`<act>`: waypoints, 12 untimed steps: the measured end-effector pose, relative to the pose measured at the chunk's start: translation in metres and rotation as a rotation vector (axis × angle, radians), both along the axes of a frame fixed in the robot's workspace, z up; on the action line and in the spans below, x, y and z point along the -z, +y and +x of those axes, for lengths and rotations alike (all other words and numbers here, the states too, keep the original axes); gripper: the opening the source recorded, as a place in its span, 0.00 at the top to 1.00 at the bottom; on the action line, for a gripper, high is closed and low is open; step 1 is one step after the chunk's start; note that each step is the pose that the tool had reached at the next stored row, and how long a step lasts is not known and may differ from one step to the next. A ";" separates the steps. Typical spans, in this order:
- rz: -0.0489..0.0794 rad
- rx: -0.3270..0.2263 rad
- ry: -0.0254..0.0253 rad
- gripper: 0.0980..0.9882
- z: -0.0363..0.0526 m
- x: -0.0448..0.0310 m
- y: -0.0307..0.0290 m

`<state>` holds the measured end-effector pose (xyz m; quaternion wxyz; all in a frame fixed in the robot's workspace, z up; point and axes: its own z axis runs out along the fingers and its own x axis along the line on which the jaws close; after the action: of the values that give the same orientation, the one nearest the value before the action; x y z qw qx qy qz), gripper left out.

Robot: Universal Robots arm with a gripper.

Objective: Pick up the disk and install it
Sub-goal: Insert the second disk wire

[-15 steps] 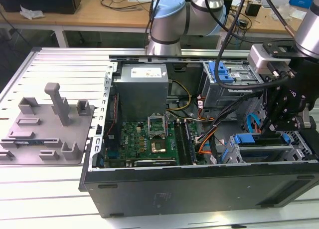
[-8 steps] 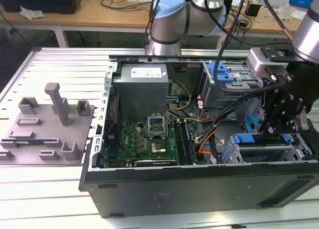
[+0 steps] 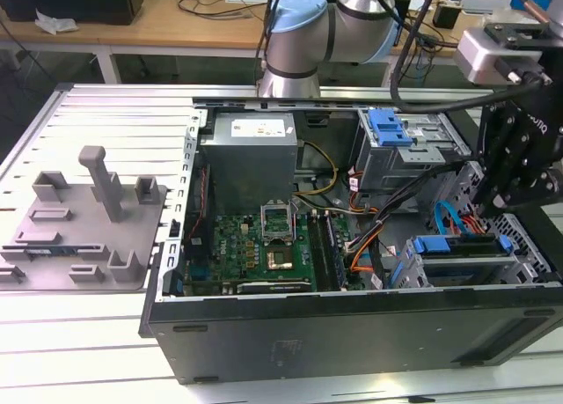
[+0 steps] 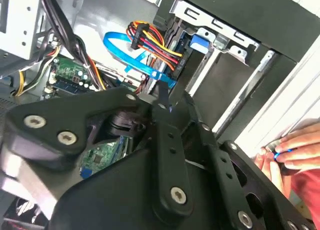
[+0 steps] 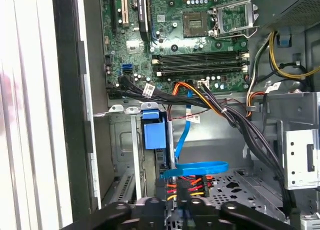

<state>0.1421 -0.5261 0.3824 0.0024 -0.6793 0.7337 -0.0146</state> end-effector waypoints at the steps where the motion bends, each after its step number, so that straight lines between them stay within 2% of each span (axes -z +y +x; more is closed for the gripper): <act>1: -0.001 0.000 0.0000 0.87 0.0000 -0.0002 0.0009; 3: -0.002 0.000 0.0000 0.99 0.0000 -0.0002 0.0012; 12: -0.003 0.000 0.0000 0.99 0.0000 -0.0002 0.0012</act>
<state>0.1421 -0.5249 0.3826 0.0013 -0.6793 0.7337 -0.0158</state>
